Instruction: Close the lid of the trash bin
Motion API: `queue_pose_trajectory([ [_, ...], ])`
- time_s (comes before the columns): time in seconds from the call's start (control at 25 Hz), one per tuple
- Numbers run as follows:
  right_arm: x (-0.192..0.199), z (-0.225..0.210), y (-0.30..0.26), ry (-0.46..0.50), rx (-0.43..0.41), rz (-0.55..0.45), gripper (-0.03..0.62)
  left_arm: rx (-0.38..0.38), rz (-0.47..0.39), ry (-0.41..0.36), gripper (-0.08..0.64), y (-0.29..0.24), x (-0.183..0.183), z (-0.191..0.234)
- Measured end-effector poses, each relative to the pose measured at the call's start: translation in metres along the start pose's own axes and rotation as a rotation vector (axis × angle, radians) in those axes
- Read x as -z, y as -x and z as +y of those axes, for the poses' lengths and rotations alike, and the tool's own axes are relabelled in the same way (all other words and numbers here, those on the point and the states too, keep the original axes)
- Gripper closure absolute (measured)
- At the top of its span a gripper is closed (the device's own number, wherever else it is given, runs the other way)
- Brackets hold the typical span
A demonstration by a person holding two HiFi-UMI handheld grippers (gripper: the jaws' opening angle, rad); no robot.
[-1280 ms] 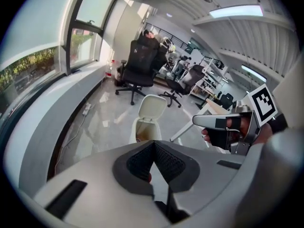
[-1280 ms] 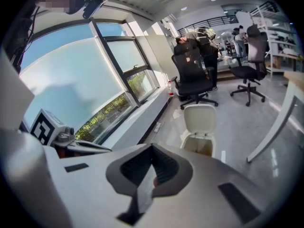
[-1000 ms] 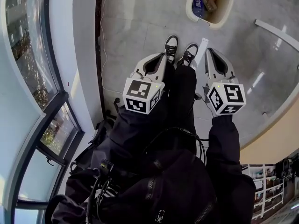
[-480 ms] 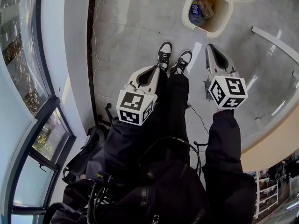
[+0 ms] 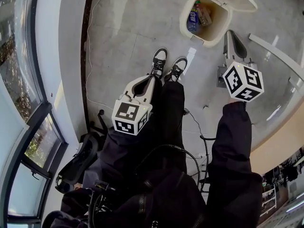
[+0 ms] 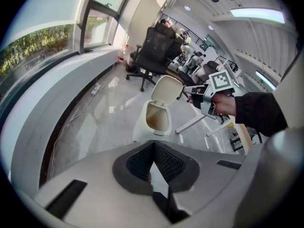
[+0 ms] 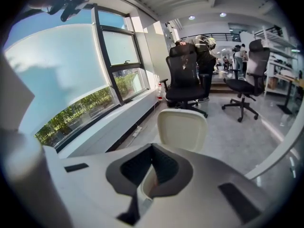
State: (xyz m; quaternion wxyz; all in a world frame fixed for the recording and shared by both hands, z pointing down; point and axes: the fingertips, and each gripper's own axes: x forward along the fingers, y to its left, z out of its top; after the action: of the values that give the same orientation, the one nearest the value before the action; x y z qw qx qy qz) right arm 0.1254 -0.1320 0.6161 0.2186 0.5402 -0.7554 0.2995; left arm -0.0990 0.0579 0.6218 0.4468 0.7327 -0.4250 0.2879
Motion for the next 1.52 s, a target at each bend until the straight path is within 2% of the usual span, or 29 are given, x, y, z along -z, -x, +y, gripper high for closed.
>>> queue_pose_trajectory([
  [0.16, -0.039, -0.019, -0.016, 0.010, 0.013, -0.057, 0.588, -0.001, 0.009, 0.012, 0.558, -0.002, 0.003, 0.001],
  [0.36, -0.083, -0.057, -0.040, -0.032, 0.059, -0.092, 0.588, -0.001, 0.009, 0.022, 0.558, -0.004, 0.001, 0.001],
  [0.64, -0.125, -0.097, -0.075, -0.018, 0.080, -0.017, 0.588, -0.004, 0.005, 0.043, 0.558, 0.001, -0.001, 0.005],
  [1.0, -0.102, -0.115, -0.097, 0.001, 0.106, 0.161, 0.588, -0.013, 0.006, 0.061, 0.558, -0.001, 0.003, 0.008],
  [1.24, -0.089, -0.105, -0.090, -0.091, 0.076, 0.193, 0.588, -0.008, 0.002, 0.062, 0.558, 0.001, 0.002, 0.007],
  [1.52, -0.041, -0.075, -0.068, -0.170, 0.030, 0.257, 0.588, 0.003, 0.006, 0.053, 0.558, 0.000, 0.003, 0.000],
])
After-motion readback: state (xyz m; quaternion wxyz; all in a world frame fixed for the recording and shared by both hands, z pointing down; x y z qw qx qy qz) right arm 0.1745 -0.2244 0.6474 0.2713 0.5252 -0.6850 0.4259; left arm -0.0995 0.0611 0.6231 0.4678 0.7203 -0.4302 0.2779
